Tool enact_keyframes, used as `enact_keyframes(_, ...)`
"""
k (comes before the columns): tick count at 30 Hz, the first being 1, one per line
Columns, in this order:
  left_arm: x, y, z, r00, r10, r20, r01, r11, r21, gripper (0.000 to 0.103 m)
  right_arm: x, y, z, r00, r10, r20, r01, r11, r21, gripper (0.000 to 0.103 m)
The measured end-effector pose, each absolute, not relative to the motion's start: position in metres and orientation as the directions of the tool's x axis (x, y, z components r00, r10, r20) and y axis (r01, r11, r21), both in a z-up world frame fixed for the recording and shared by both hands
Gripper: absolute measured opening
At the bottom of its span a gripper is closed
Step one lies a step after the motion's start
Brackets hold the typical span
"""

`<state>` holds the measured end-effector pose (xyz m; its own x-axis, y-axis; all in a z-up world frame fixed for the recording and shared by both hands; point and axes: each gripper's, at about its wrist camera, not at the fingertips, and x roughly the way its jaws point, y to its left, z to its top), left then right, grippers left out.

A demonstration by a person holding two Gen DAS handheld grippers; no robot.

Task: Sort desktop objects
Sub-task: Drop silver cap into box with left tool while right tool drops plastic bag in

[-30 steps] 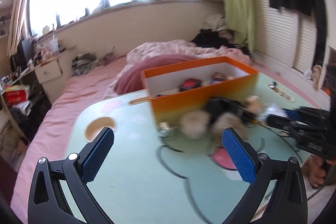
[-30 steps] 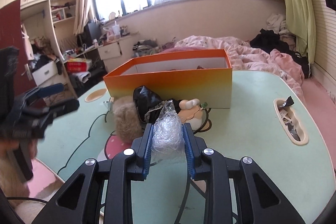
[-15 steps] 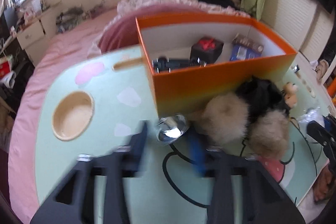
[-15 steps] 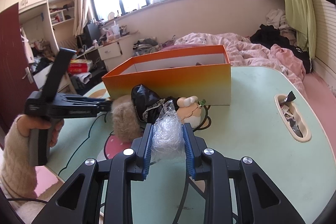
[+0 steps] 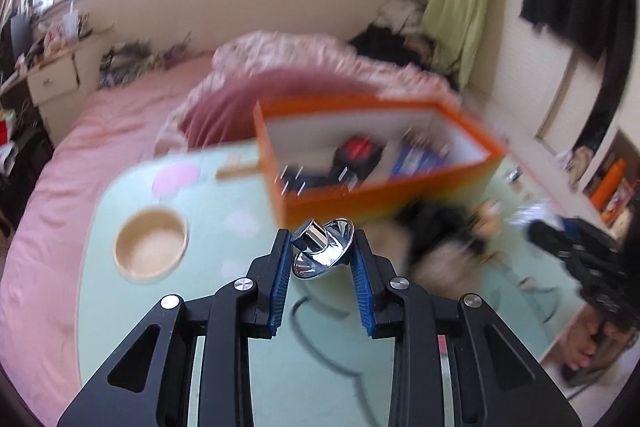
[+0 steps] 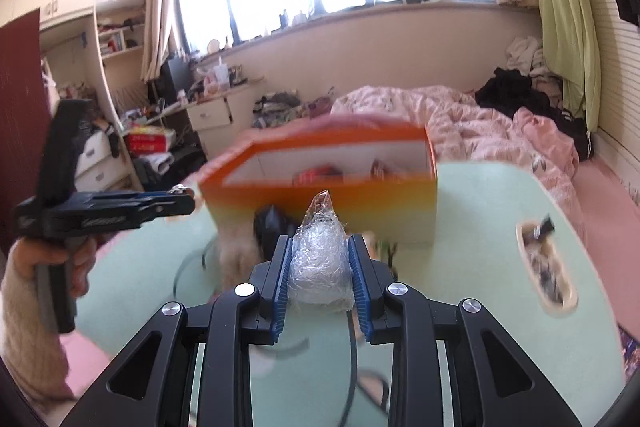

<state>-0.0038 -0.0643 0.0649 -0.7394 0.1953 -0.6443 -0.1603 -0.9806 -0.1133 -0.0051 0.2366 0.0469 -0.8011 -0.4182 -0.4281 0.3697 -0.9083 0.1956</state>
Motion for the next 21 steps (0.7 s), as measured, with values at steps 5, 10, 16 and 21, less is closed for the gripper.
enact_keyframes(5,-0.029,-0.032,0.098,-0.763,0.241,-0.6,-0.22,-0.969,-0.109,0.03,-0.048,0.233,0.081,-0.823,-0.398,-0.405,0.335,-0.916,0.218,0.027)
enact_keyframes(10,-0.076,-0.016,0.073,-0.706,0.255,-0.661,-0.184,-0.967,-0.178,0.031,-0.1,0.233,0.075,-0.813,-0.316,-0.488,0.246,-0.948,0.204,0.037)
enact_keyframes(16,-0.073,-0.02,0.053,-0.745,0.179,-0.642,-0.096,-0.982,-0.162,0.066,-0.103,0.232,0.057,-0.795,-0.256,-0.551,0.2,-0.967,0.16,0.076)
enact_keyframes(21,-0.04,-0.031,0.075,-0.801,0.192,-0.567,-0.097,-0.976,-0.194,0.076,-0.073,0.237,0.071,-0.838,-0.274,-0.472,0.22,-0.961,0.167,0.077)
